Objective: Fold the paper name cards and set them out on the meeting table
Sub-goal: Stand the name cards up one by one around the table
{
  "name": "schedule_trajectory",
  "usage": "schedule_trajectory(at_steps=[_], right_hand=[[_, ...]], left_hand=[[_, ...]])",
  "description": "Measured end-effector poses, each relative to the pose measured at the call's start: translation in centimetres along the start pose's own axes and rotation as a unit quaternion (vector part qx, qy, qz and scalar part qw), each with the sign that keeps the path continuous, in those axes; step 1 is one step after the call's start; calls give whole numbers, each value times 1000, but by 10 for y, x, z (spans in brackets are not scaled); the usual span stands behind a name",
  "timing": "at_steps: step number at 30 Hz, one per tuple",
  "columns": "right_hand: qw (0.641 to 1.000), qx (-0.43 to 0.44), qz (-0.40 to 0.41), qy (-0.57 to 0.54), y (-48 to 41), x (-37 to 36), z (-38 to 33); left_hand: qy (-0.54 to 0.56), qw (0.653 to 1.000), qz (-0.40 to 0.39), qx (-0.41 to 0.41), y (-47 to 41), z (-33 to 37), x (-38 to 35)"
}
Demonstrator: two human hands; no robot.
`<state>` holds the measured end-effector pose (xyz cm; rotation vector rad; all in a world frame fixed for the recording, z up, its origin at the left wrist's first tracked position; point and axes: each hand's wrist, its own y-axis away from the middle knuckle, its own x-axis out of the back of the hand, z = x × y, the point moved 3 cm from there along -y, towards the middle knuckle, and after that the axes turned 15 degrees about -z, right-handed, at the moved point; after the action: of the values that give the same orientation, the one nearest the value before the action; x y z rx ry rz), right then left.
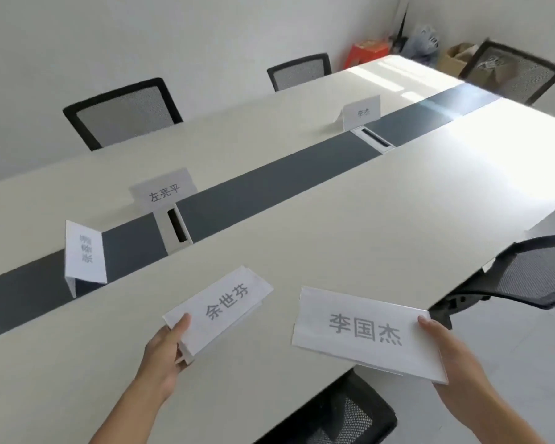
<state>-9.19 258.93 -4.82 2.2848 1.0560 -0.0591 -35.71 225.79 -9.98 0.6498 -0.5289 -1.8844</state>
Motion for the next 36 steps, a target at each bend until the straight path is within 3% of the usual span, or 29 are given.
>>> schedule_trajectory(at_steps=[8,13,16,19,22,30,32,34,36], right_hand=[[991,-82,-93,55,-89,-46,-16],[980,-84,-157,93,-122,-81,-31],[976,-87,-171,101,-133,-93,-36],[975,-89,-177,101,-140,-100,-35],[974,-97,-174,106,-142,-106,-34],[972,-114,-159,133,-143,-119,-23],[969,-119,-163,143,-144,-124,-22],[965,-122,-169,157,-145,-130,-21],[964,-122,-172,164,-147,-134,-20]], left_hand=[[13,999,36,-13,-48,18,14],[-19,998,56,-34,-56,18,27],[-86,994,60,-32,-68,29,40],[-220,974,49,-30,-86,45,51],[-382,921,74,-36,-113,60,65],[-566,814,110,-72,-164,79,85],[-638,750,142,-104,-167,78,79],[-718,661,161,-148,-166,68,62],[-758,618,138,-157,-161,52,40]])
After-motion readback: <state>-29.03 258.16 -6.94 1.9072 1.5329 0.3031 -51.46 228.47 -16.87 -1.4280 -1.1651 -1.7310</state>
